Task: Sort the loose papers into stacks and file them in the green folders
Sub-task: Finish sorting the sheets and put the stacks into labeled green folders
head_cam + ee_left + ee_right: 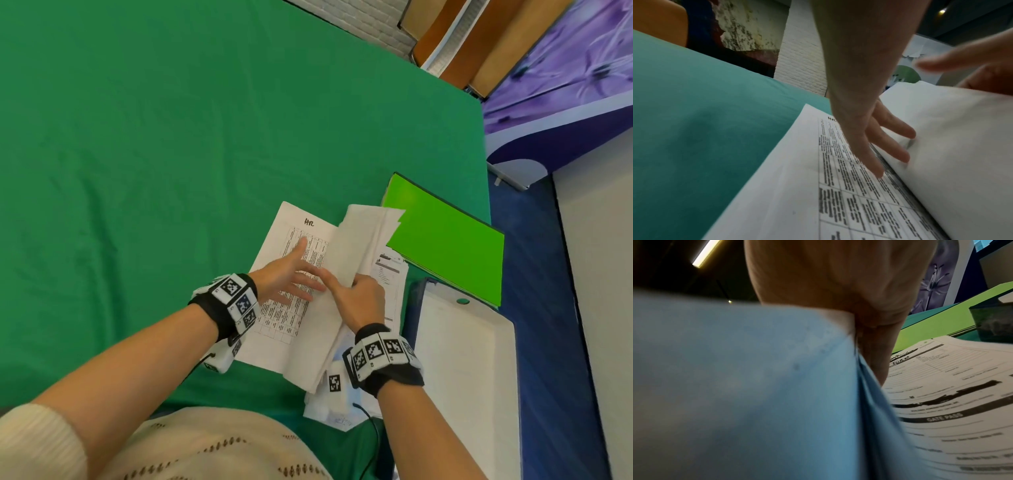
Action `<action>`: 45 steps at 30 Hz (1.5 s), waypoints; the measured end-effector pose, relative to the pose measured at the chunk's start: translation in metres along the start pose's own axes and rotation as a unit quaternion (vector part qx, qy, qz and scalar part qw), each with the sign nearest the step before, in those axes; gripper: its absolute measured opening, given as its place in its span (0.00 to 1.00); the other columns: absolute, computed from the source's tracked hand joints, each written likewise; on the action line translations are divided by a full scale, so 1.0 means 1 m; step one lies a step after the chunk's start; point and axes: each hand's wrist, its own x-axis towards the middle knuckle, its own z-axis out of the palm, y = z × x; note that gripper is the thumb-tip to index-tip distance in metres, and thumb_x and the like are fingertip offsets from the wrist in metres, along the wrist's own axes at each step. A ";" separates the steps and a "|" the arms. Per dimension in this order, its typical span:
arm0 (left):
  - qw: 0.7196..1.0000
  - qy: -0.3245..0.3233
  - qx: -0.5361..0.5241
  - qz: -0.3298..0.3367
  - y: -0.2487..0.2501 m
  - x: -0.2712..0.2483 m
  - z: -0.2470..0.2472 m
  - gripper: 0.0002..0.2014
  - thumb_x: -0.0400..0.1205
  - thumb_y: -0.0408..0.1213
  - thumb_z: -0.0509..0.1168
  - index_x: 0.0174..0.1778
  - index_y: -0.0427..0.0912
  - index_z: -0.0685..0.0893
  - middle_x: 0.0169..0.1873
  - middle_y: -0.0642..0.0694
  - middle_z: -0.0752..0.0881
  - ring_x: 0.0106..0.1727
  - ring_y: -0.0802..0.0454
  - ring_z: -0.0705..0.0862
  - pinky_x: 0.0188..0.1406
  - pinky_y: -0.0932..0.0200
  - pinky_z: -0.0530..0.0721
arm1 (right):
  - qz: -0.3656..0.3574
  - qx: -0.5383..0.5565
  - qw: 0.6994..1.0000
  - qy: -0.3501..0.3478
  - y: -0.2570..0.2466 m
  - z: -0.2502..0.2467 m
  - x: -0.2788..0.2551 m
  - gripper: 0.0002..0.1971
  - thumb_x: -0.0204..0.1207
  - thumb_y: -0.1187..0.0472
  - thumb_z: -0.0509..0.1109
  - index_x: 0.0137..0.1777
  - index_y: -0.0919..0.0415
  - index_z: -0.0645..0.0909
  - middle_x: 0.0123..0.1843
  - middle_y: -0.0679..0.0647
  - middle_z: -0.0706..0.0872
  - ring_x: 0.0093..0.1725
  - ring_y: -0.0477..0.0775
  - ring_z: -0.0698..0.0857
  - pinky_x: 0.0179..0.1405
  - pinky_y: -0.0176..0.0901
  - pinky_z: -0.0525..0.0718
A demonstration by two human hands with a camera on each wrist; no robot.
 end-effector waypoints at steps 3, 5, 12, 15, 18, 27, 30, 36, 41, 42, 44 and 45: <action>0.965 0.149 0.214 0.022 -0.008 0.009 -0.007 0.23 0.86 0.60 0.53 0.47 0.42 0.79 0.44 0.47 0.84 0.44 0.49 0.82 0.50 0.51 0.80 | 0.013 -0.060 0.998 0.010 0.003 -0.001 0.004 0.15 0.80 0.57 0.67 0.56 0.69 0.83 0.55 0.62 0.88 0.57 0.63 0.84 0.52 0.44 0.78; 0.886 0.288 0.363 -0.001 -0.018 0.012 -0.022 0.16 0.84 0.50 0.62 0.51 0.38 0.78 0.49 0.41 0.83 0.47 0.44 0.82 0.50 0.49 0.83 | 0.027 -0.068 0.997 0.016 0.006 -0.005 0.005 0.14 0.81 0.61 0.64 0.58 0.72 0.81 0.58 0.66 0.85 0.58 0.65 0.82 0.54 0.46 0.77; 0.862 0.300 0.409 -0.015 -0.030 0.013 -0.039 0.16 0.80 0.48 0.70 0.43 0.39 0.75 0.44 0.41 0.83 0.41 0.44 0.80 0.40 0.54 0.80 | 0.008 -0.008 1.000 0.019 0.015 -0.002 0.001 0.19 0.80 0.67 0.63 0.71 0.65 0.73 0.66 0.64 0.82 0.63 0.64 0.81 0.63 0.47 0.77; 0.847 0.303 0.436 0.020 -0.026 0.009 -0.033 0.17 0.81 0.49 0.69 0.46 0.35 0.80 0.40 0.41 0.84 0.40 0.45 0.83 0.40 0.53 0.85 | 0.004 0.022 0.999 0.032 0.015 -0.001 0.000 0.27 0.79 0.70 0.63 0.77 0.61 0.63 0.66 0.59 0.81 0.62 0.62 0.81 0.63 0.47 0.77; 0.832 0.284 0.466 0.098 -0.014 0.003 -0.024 0.19 0.84 0.53 0.63 0.35 0.41 0.78 0.29 0.48 0.79 0.29 0.52 0.78 0.30 0.59 0.77 | -0.019 0.068 0.995 0.066 0.014 -0.001 -0.004 0.43 0.76 0.75 0.63 0.84 0.49 0.47 0.60 0.49 0.74 0.57 0.53 0.79 0.63 0.46 0.75; 0.956 0.154 0.118 0.219 -0.002 0.010 0.007 0.25 0.84 0.52 0.64 0.25 0.47 0.64 0.19 0.53 0.64 0.20 0.55 0.62 0.27 0.60 0.66 | -0.024 0.008 0.999 0.027 0.013 0.003 0.001 0.14 0.83 0.52 0.63 0.56 0.60 0.86 0.56 0.57 0.86 0.58 0.56 0.82 0.55 0.37 0.70; 0.980 0.101 0.014 0.174 0.001 0.009 0.017 0.20 0.86 0.54 0.58 0.31 0.49 0.76 0.24 0.57 0.78 0.25 0.63 0.75 0.37 0.59 0.75 | 0.010 0.020 1.000 0.007 0.003 0.002 0.000 0.31 0.78 0.30 0.54 0.45 0.56 0.84 0.43 0.50 0.85 0.47 0.52 0.81 0.48 0.41 0.71; 0.992 0.027 -0.114 0.046 -0.008 0.016 0.013 0.38 0.80 0.66 0.56 0.83 0.49 0.64 0.82 0.47 0.66 0.81 0.42 0.65 0.73 0.37 0.69 | 0.004 0.037 0.999 0.011 -0.007 -0.001 -0.002 0.35 0.68 0.24 0.62 0.41 0.58 0.87 0.38 0.50 0.88 0.40 0.52 0.84 0.41 0.43 0.80; 0.991 0.013 -0.132 0.036 -0.012 0.017 -0.001 0.27 0.83 0.62 0.57 0.66 0.46 0.83 0.58 0.44 0.89 0.61 0.44 0.86 0.62 0.41 0.83 | 0.006 -0.014 1.000 0.013 0.007 0.004 0.008 0.17 0.74 0.45 0.73 0.52 0.59 0.86 0.51 0.54 0.90 0.54 0.57 0.86 0.56 0.48 0.82; 0.993 0.047 -0.098 0.042 -0.011 0.016 -0.005 0.24 0.84 0.59 0.58 0.62 0.43 0.85 0.55 0.43 0.90 0.57 0.44 0.88 0.59 0.44 0.85 | 0.008 -0.029 0.999 0.015 0.010 0.004 0.009 0.13 0.76 0.54 0.71 0.53 0.63 0.85 0.52 0.58 0.89 0.56 0.61 0.85 0.56 0.48 0.82; 0.991 0.099 -0.037 0.080 -0.011 0.016 -0.016 0.20 0.85 0.54 0.62 0.48 0.39 0.87 0.47 0.43 0.91 0.48 0.46 0.90 0.56 0.47 0.87 | 0.010 -0.028 0.999 0.027 0.015 0.002 0.008 0.15 0.77 0.64 0.67 0.63 0.66 0.79 0.58 0.62 0.86 0.59 0.64 0.83 0.59 0.49 0.80; 0.988 0.118 -0.006 0.104 -0.011 0.017 -0.023 0.18 0.85 0.51 0.63 0.42 0.39 0.85 0.42 0.44 0.90 0.43 0.46 0.89 0.54 0.48 0.87 | 0.010 -0.014 0.999 0.036 0.015 -0.001 0.005 0.21 0.77 0.67 0.66 0.70 0.63 0.74 0.61 0.60 0.84 0.60 0.63 0.82 0.61 0.50 0.80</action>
